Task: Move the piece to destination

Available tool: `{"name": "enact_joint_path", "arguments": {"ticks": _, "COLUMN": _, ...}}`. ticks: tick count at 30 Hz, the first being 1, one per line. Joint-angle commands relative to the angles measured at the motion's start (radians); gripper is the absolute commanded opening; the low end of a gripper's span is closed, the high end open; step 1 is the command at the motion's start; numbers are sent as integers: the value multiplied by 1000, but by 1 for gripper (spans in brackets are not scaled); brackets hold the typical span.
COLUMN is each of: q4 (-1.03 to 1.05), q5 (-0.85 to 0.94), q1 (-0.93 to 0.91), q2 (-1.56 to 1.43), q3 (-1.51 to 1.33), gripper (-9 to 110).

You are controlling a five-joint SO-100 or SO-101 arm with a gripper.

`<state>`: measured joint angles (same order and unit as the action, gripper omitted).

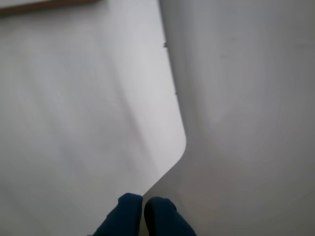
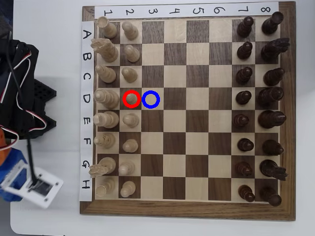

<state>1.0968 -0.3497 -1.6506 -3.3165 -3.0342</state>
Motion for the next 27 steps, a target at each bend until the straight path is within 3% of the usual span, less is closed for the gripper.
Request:
{"name": "enact_joint_path", "arguments": {"ticks": 1, "q4": 14, "q5": -360, "q1": 58, "q2": 156, "q3": 431, "gripper": 0}}
{"name": "enact_joint_path", "arguments": {"ticks": 18, "q4": -436, "q5": -1101, "q1": 279, "q2": 591, "q3": 1132, "gripper": 2}}
{"name": "enact_joint_path", "arguments": {"ticks": 27, "q4": -431, "q5": -1227, "q1": 445, "q2": 830, "q3": 1522, "gripper": 1}}
